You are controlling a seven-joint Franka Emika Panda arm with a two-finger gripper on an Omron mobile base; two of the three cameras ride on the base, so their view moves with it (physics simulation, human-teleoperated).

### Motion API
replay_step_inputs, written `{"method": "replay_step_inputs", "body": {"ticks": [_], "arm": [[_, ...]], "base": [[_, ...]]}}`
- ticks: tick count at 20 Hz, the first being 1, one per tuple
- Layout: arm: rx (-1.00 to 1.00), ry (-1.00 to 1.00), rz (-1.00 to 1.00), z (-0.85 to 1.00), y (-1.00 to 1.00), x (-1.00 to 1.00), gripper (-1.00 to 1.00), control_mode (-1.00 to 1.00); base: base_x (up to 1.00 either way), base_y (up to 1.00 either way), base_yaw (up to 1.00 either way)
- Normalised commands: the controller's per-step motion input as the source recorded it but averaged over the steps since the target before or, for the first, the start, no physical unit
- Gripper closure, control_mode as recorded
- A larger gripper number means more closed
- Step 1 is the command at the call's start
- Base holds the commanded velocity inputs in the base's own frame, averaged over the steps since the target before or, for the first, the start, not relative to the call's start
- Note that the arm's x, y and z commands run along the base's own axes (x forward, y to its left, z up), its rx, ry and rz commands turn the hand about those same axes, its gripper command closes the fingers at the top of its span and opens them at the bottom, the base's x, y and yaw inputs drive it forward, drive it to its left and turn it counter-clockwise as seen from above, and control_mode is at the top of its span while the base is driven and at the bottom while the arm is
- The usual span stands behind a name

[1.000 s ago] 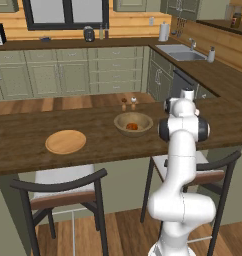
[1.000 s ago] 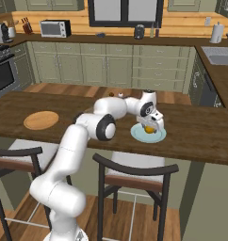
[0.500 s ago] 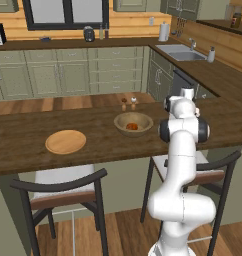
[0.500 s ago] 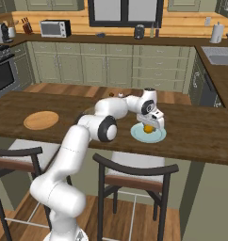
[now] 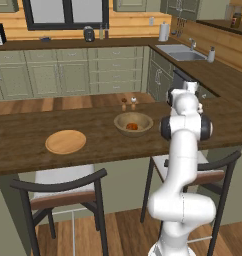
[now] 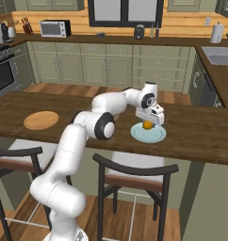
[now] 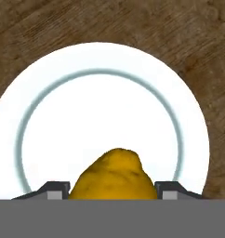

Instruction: Pick the chicken drumstick and lemon from their plates and place them in the bowl. Then put the bowl in the fridge.

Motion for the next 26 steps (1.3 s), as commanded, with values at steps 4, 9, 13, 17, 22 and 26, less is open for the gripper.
{"method": "replay_step_inputs", "body": {"ticks": [4, 9, 13, 17, 22, 26], "arm": [[-0.01, -0.08, 0.00, 0.91, 0.95, 0.00, 1.00, -1.00], [0.00, -0.01, 0.01, 0.60, 1.00, 0.00, 1.00, -1.00], [0.00, 0.00, 0.04, 0.16, 1.00, -0.05, 1.00, -1.00], [0.00, 0.00, 0.04, 0.25, 1.00, 0.00, 1.00, -1.00], [0.00, -0.01, 0.05, 0.07, 0.93, -0.20, 1.00, -1.00], [0.00, 0.00, 0.02, 0.00, 0.57, -0.25, 1.00, -1.00]], "base": [[0.00, 0.00, 0.00], [0.00, 0.00, 0.00], [0.00, 0.00, 0.00], [0.00, 0.00, 0.00], [0.00, 0.00, 0.00], [0.00, 0.00, 0.00]]}}
